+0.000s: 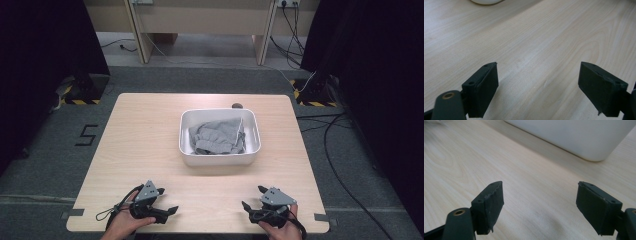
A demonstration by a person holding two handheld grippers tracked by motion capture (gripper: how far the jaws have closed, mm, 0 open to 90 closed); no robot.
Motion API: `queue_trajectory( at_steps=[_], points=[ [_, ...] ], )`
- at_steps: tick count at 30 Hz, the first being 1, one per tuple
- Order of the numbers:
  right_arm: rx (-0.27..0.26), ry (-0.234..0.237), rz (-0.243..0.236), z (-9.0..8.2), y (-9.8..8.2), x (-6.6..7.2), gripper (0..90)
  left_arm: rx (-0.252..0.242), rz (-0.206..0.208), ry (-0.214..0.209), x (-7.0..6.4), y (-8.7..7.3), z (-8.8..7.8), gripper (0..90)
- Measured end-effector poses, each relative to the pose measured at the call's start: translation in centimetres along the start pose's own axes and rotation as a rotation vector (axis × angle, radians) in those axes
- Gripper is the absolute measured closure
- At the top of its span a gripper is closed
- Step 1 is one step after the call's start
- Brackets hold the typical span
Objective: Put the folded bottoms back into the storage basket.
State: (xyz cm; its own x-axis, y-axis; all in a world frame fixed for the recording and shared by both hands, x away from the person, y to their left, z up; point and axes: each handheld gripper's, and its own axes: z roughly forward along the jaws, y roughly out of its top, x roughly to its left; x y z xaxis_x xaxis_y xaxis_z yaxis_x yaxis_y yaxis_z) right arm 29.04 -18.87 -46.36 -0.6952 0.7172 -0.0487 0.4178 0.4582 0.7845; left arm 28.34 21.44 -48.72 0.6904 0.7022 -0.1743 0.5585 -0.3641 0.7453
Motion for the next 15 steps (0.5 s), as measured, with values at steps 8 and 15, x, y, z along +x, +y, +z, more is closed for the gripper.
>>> queue_trajectory(
  at_steps=[8,15],
  points=[
    [0.057,0.010,0.010,0.3,-1.2,0.2,21.2,0.018,0.006,0.012,-0.5,-0.9,-0.4,16.2],
    [0.096,0.019,0.055,0.7,-2.7,0.1,15.3,0.009,-0.009,0.050,-0.8,-2.3,-1.4,16.1]
  ],
)
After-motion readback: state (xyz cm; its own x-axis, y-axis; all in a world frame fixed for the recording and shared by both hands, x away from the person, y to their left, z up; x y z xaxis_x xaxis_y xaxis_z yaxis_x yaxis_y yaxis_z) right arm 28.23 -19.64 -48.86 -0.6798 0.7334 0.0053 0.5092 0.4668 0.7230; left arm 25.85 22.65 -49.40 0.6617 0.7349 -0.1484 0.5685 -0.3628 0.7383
